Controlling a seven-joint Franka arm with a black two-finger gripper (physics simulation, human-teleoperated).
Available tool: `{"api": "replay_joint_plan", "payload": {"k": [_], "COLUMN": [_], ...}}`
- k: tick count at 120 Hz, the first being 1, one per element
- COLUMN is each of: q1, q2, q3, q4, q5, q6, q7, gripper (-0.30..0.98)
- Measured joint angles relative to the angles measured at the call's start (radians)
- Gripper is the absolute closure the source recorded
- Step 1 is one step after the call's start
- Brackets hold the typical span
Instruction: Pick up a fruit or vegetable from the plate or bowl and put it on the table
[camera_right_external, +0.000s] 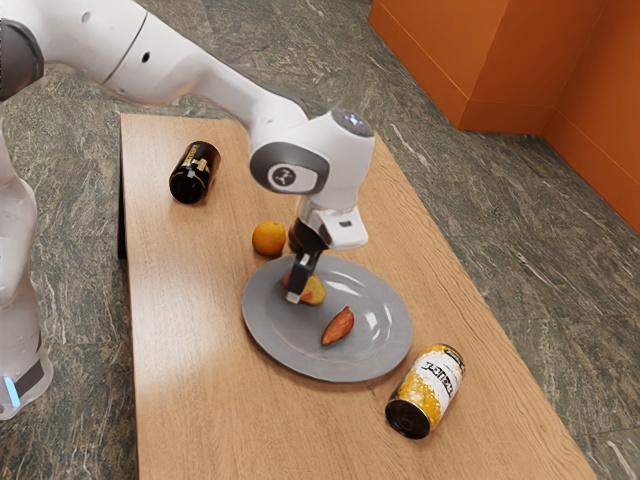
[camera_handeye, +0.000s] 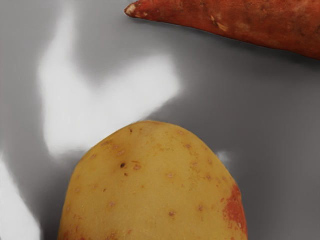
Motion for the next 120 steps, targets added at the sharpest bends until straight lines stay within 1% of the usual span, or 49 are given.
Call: {"api": "replay_joint_plan", "payload": {"k": [22,36,41,53,73,79,88,99,106,114,120], "q1": [0.004,0.006,0.007,0.007,0.005,0.004,0.003,0.021,0.043,0.072,0.119], "q2": [0.018,0.029,0.03,0.03,-0.005,-0.01,-0.003,0.104,0.176,0.245,0.28], "q3": [0.0,0.003,0.003,0.003,0.001,0.001,0.011,0.023,0.025,0.025,0.025], "q4": [0.008,0.008,0.008,0.008,0.036,0.084,0.202,0.441,0.56,0.644,0.682], "q5": [-0.002,-0.006,-0.006,-0.004,-0.002,-0.001,0.0,0.002,0.003,0.001,-0.002], "q6": [0.01,0.019,0.022,0.029,0.031,0.019,-0.01,-0.086,-0.128,-0.168,-0.192], "q7": [0.002,0.003,0.003,0.001,-0.003,-0.004,-0.007,-0.019,-0.027,-0.034,-0.039], "gripper": [0.01,0.24,0.29,0.33,0.37,0.37,0.37,0.36,0.36,0.36,0.37]}}
